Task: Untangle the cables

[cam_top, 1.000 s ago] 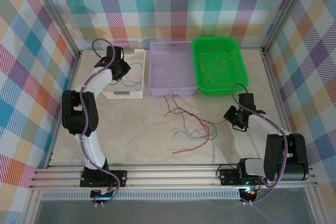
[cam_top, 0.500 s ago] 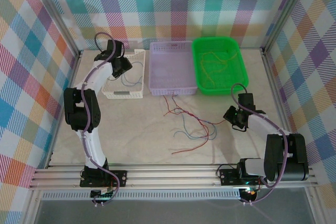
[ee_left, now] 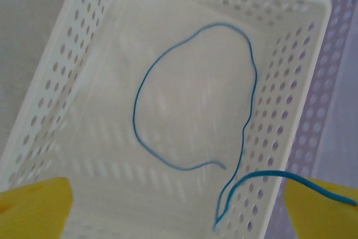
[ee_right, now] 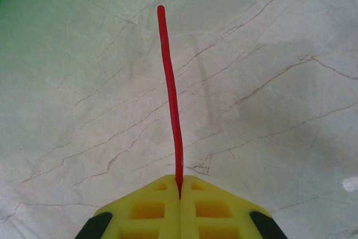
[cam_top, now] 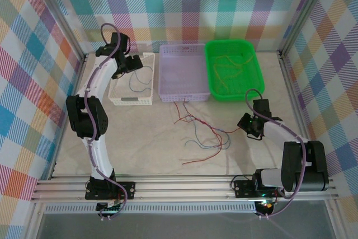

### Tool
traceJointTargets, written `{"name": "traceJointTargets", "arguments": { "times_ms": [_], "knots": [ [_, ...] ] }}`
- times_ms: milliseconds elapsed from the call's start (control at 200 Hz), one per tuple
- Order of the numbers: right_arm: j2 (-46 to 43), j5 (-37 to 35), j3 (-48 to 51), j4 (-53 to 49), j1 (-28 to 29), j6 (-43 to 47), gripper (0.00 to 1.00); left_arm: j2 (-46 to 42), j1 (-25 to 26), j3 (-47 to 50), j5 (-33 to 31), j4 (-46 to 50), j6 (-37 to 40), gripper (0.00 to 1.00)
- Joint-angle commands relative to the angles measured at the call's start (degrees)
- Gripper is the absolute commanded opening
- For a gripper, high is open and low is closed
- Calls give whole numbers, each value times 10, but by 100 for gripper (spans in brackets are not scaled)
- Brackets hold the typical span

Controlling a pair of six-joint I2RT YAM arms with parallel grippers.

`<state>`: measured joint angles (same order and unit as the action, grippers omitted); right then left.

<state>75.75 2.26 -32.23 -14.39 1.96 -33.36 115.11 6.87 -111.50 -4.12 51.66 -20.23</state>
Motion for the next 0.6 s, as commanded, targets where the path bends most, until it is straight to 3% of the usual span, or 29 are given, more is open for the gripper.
{"name": "traceJointTargets", "arguments": {
  "times_ms": [0,140,260,505,595],
  "knots": [
    [12,16,-20,3,5,15,0,17,5,-22,52,96,46,100],
    [21,21,-27,0,6,20,0,-12,5,31,77,96,42,100],
    [23,23,-28,-2,7,23,0,-5,-7,31,145,122,26,100],
    [24,23,-31,-4,13,26,0,-40,-29,45,150,112,-22,100],
    [21,20,-29,-2,16,27,0,-81,-29,76,189,70,-43,100]
  ]
}}
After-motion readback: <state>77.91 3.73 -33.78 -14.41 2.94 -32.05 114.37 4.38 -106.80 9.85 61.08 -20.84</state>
